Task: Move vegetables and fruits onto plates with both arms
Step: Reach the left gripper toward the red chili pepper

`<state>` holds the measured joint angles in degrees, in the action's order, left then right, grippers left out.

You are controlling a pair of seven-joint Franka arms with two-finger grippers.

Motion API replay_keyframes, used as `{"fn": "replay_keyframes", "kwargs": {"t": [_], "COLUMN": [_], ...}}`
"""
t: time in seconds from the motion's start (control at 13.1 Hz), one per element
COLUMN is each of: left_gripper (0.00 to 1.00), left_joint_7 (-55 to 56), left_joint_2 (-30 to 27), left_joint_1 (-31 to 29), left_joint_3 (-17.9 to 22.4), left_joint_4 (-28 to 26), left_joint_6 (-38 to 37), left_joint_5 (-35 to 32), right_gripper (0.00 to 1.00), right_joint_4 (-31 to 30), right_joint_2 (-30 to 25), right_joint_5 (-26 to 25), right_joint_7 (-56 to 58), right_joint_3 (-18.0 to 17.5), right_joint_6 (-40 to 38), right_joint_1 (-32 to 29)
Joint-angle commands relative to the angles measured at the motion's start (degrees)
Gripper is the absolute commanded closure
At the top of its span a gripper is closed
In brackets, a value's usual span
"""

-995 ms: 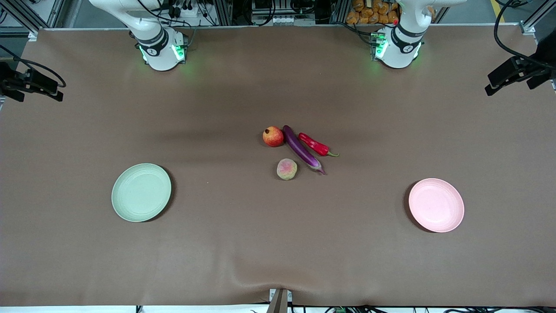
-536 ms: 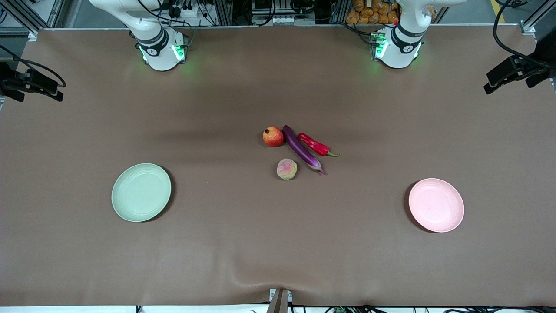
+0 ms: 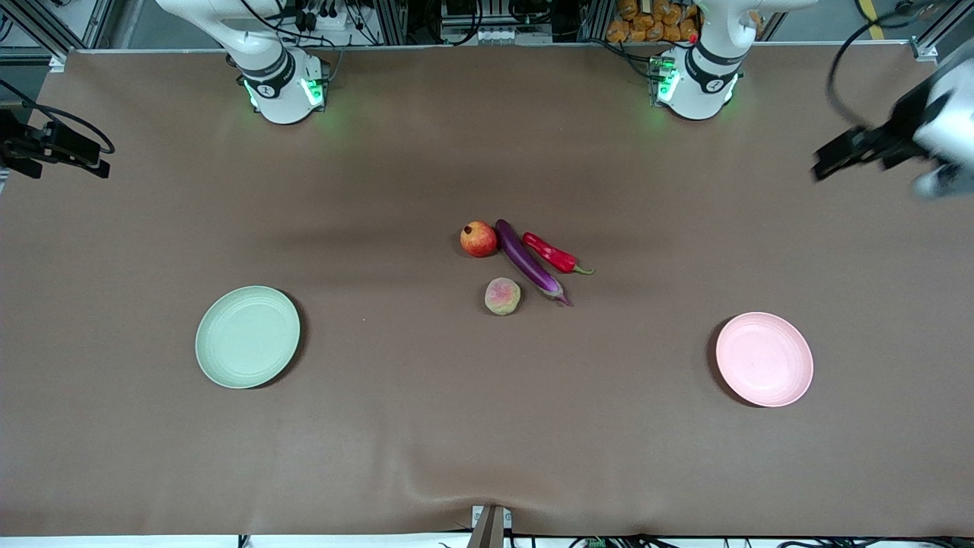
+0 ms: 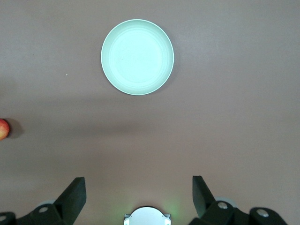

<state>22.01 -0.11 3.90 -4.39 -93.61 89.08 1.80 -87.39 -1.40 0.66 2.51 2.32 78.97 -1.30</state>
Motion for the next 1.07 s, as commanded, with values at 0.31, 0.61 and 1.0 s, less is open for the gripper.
{"fn": "replay_keyframes", "kwargs": {"t": [0.31,0.61,1.0], "left_gripper": [0.00,0.00,0.00], "left_joint_7": [38.0,60.6,79.9], "left_joint_2": [14.5,17.6,26.7], "left_joint_1": [5.3,11.5,18.6], "left_joint_3": [-12.7,-12.8,-12.7], "left_joint_4": [-12.3,-19.6,-21.0], "left_joint_6": [27.1,38.2,47.6], "left_joint_5": [-0.1,-2.9,-11.3], "right_gripper": [0.00,0.00,0.00], "right_joint_4": [1.0,0.8,-0.2], "right_joint_2": [1.7,4.5,7.5], "right_joint_5": [-0.4,2.1,4.3], "right_joint_7": [-3.9,-4.0,-3.5], "right_joint_3": [-0.2,-0.2,-0.2], "right_joint_6": [2.3,3.8,2.2], "right_joint_1": [4.8,7.9,10.4]}}
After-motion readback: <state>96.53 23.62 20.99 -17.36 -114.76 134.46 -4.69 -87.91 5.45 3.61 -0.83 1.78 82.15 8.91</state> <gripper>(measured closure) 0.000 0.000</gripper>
